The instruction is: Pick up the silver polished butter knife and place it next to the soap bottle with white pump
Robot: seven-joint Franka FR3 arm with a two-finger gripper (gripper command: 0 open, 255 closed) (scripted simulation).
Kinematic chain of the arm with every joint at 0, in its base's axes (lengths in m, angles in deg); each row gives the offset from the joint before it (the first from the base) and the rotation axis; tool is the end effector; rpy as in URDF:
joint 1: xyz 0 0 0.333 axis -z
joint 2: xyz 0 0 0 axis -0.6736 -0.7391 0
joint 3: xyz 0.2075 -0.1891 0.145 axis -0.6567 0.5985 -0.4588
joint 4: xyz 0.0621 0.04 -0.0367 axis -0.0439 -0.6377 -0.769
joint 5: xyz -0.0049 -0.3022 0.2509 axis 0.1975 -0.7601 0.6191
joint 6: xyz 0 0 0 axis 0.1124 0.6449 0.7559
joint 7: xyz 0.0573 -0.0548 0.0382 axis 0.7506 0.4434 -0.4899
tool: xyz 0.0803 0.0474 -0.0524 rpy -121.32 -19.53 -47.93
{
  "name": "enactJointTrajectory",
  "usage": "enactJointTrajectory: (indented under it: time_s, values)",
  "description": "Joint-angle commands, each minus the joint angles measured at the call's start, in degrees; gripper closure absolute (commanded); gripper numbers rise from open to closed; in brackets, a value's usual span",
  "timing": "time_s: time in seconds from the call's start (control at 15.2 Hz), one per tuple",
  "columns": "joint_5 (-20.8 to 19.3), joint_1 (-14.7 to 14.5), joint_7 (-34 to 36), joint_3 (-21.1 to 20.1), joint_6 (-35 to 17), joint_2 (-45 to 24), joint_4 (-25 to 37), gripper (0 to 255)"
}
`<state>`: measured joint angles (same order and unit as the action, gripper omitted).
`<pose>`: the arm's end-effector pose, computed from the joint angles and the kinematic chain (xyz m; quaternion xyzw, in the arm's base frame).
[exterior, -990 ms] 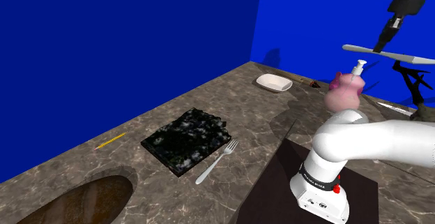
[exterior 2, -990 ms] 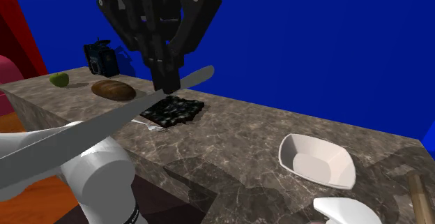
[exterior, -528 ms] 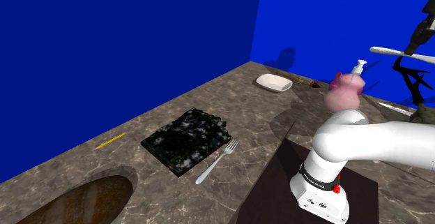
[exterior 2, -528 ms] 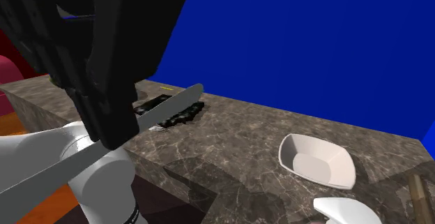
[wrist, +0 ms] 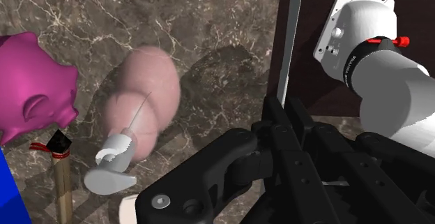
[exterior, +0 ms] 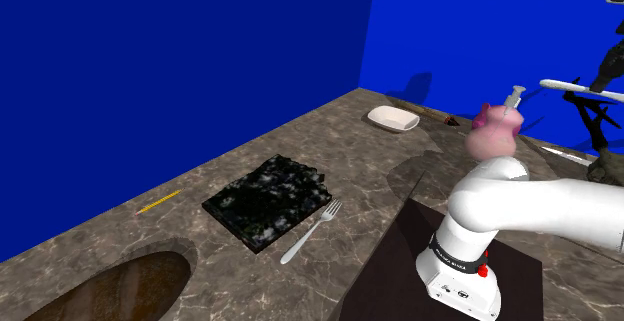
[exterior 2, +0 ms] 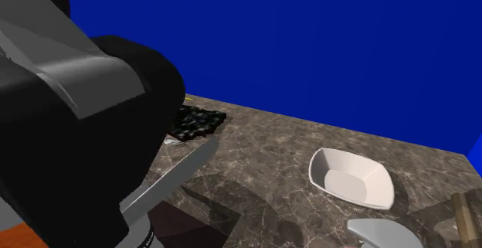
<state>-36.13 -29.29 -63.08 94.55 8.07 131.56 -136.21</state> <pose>-0.1287 -0.3070 0.6960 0.9997 -0.0011 0.0260 0.0014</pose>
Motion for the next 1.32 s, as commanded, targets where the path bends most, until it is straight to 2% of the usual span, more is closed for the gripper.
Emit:
enactJointTrajectory:
  time_s: [0.0,1.25]
  values:
    - [-0.3,0.5,0.4,0.2,-0.8,1.5,-2.2,255]
    - [-5.5,4.5,2.5,5.0,-7.2,13.5,-20.1,255]
